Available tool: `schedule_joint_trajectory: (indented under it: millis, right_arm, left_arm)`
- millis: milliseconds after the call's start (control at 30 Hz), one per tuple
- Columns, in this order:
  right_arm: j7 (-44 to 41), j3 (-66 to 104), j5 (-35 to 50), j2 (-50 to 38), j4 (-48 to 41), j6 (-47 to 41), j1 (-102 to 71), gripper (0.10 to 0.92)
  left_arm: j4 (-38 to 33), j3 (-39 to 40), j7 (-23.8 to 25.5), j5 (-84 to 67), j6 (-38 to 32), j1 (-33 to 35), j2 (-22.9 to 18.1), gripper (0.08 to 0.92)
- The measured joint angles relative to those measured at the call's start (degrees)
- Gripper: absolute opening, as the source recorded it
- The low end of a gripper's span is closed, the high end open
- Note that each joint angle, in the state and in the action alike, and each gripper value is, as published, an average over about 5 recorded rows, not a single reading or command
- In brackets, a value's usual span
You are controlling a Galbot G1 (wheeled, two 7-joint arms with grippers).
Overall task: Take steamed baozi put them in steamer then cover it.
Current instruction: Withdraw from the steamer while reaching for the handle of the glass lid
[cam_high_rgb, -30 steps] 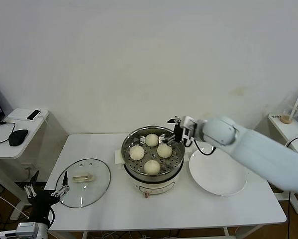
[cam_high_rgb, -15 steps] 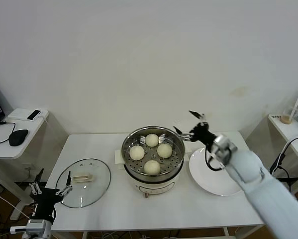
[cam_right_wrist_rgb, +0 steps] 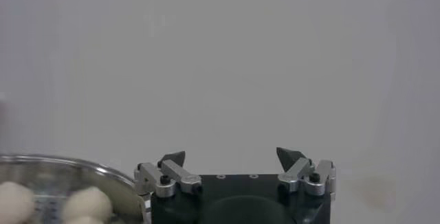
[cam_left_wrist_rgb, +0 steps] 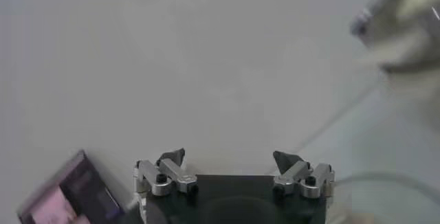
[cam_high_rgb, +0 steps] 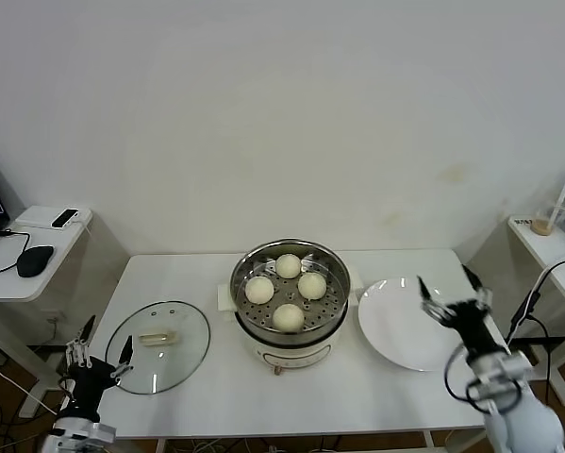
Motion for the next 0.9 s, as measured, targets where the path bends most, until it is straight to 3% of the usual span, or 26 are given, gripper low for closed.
schedule_joint_trajectory:
  millis: [367,900]
  right_arm:
    - [0.5,8.2,-2.4,7.0,0.6,2.5,-8.0,0.823]
    - [0.7,12.2,-5.8,11.2,1.1,3.8,-12.5,0.823]
  left_arm:
    - [5.5,2.5,0.3,22.3,-0.8,-1.5,2.9,0.823]
    - [14.7,8.4,0.0,30.4,-0.7,-9.8,4.6,0.823]
